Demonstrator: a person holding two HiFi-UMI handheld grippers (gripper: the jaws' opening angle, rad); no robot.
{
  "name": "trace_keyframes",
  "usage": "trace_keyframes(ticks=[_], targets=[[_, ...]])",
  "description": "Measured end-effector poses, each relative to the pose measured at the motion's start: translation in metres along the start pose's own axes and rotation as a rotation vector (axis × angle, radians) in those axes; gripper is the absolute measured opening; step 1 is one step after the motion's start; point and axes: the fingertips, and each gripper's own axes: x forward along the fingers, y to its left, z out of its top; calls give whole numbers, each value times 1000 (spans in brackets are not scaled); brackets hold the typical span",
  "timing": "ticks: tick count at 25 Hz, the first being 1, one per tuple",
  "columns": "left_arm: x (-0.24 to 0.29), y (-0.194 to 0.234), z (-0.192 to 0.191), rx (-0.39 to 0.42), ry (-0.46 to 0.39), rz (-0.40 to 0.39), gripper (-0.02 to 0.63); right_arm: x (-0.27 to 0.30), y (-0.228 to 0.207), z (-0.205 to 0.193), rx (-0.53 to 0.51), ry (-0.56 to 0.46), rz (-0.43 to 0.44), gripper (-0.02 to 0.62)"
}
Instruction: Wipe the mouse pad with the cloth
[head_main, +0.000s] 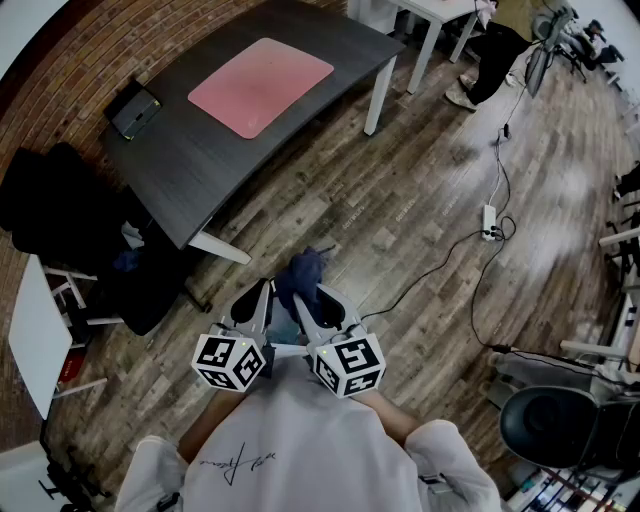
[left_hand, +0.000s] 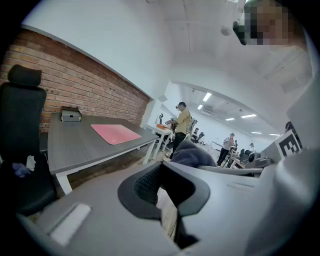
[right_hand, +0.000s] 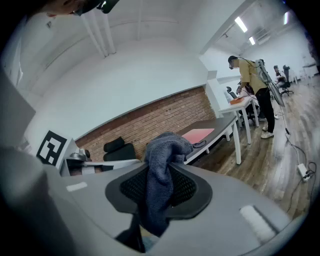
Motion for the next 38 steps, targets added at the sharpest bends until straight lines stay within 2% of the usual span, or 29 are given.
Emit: trace_keyframes(ticks=[4, 10, 16, 21, 31, 38], targets=[[9, -4, 7, 5, -17, -16, 11, 2, -3, 3, -6, -1, 16, 101], [32, 10, 17, -34, -34, -19, 11, 19, -18, 13, -20, 21, 1, 101], [66, 28, 32, -62, -53, -33, 11, 52, -43, 19, 42, 72, -28, 104], [101, 47, 51, -76, -51, -34, 11, 91, -60, 31, 30, 116, -24, 103], [167, 113, 107, -103, -49, -10, 11, 181, -90, 69, -28, 239, -37, 97], [208, 149, 140, -94, -37, -42, 11, 246, -102, 108, -50, 227, -49, 97]])
